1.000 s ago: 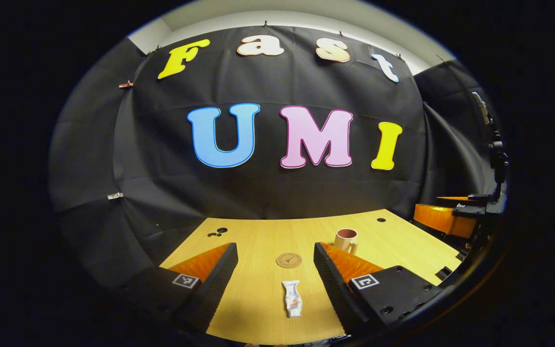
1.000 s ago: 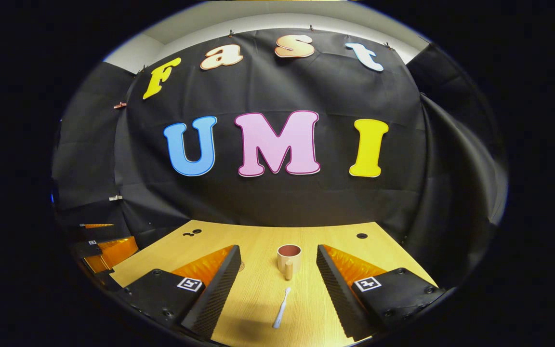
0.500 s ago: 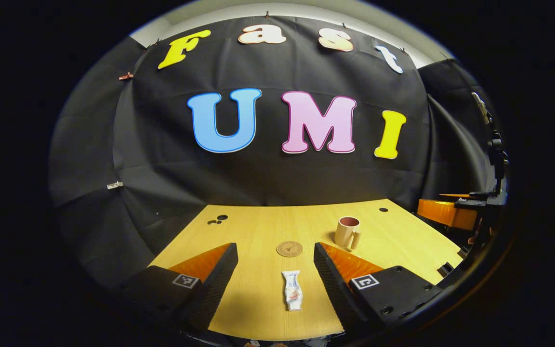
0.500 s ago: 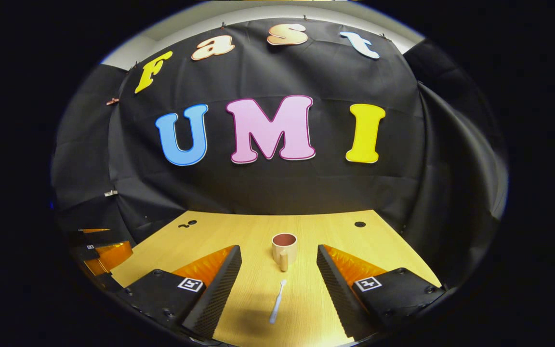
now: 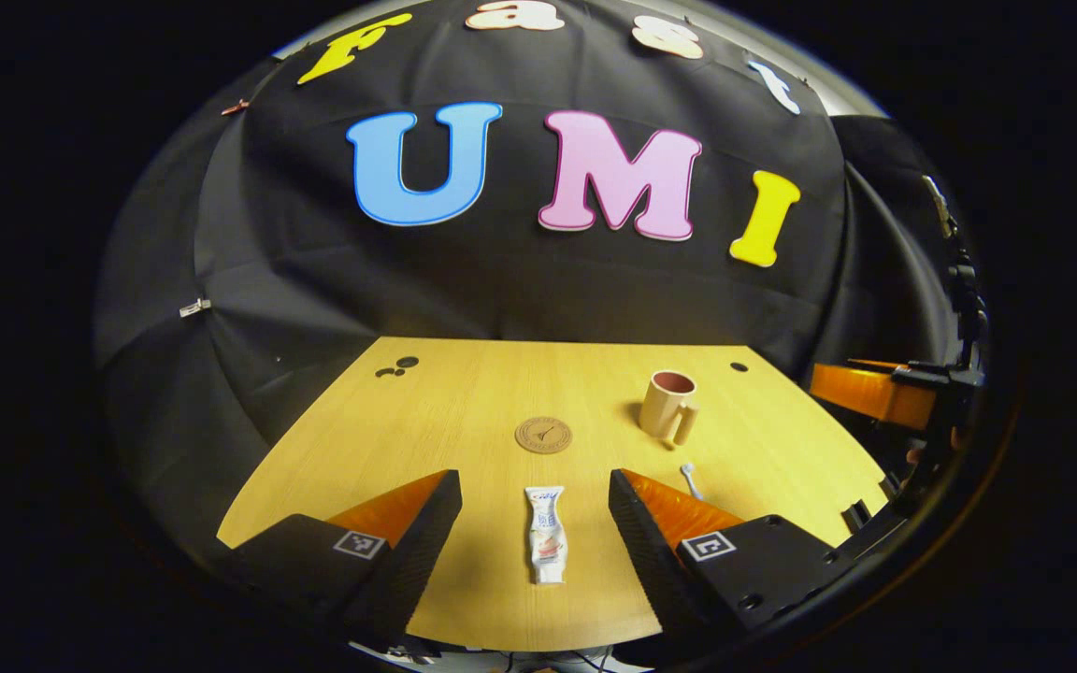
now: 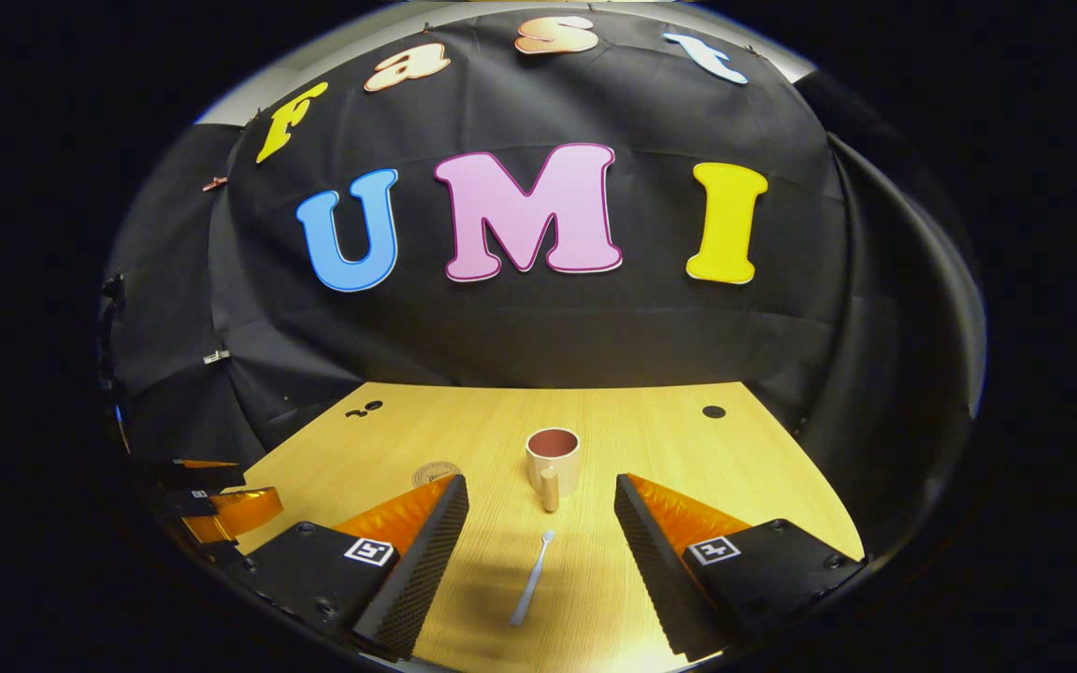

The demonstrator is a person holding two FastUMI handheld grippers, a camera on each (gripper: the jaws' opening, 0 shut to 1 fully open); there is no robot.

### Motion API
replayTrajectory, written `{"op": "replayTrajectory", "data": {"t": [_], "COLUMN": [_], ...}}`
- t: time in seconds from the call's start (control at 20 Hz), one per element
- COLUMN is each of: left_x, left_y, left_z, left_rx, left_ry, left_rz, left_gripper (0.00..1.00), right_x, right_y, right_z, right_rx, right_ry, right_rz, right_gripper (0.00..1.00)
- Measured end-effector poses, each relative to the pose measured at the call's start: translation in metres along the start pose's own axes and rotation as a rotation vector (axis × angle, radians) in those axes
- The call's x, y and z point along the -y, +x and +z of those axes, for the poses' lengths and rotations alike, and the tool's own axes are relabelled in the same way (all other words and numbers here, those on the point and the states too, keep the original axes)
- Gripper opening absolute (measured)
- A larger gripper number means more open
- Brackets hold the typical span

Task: Put the toothbrush and toothpaste on the desktop into the cup, then pick up the cup and place it on the coaster on the desktop.

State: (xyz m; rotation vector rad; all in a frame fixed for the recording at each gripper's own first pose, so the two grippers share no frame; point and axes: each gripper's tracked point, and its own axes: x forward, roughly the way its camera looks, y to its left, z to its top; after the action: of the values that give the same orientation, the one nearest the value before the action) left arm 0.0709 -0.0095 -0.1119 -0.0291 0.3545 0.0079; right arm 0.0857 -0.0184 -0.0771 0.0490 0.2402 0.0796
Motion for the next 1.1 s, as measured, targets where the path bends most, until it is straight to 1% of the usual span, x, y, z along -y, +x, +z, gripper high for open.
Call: {"op": "replayTrajectory", "data": {"t": [0.1,0.25,0.45,0.65,0.75,0.9,1.0,1.1], "left_x": [0.002,0.006,0.009,0.006,0.008,0.007,0.007,0.007], "left_y": [0.016,0.052,0.092,0.127,0.14,0.156,0.163,0.166], "left_z": [-0.013,-0.034,-0.065,-0.092,-0.105,-0.119,-0.126,-0.132], "left_rx": [-0.055,-0.146,-0.278,-0.403,-0.468,-0.548,-0.595,-0.633], "left_ry": [0.013,0.019,-0.023,-0.054,-0.062,-0.036,-0.032,-0.035], "left_rz": [0.003,0.007,0.008,0.042,0.043,0.064,0.093,0.121], "left_gripper": [0.99,0.99,0.99,0.99,0.99,0.99,0.96,0.9], "right_x": [0.006,0.013,0.022,0.028,0.03,0.029,0.03,0.031], "right_y": [0.01,0.026,0.046,0.063,0.072,0.079,0.083,0.086], "right_z": [-0.004,-0.014,-0.032,-0.05,-0.057,-0.068,-0.077,-0.08], "right_rx": [-0.02,-0.057,-0.112,-0.164,-0.187,-0.21,-0.236,-0.247], "right_ry": [-0.006,0.004,0.03,0.067,0.081,0.089,0.097,0.107], "right_rz": [0.015,0.047,0.079,0.099,0.114,0.145,0.172,0.193], "right_gripper": [0.97,0.97,0.97,0.99,0.98,0.98,0.98,0.99]}}
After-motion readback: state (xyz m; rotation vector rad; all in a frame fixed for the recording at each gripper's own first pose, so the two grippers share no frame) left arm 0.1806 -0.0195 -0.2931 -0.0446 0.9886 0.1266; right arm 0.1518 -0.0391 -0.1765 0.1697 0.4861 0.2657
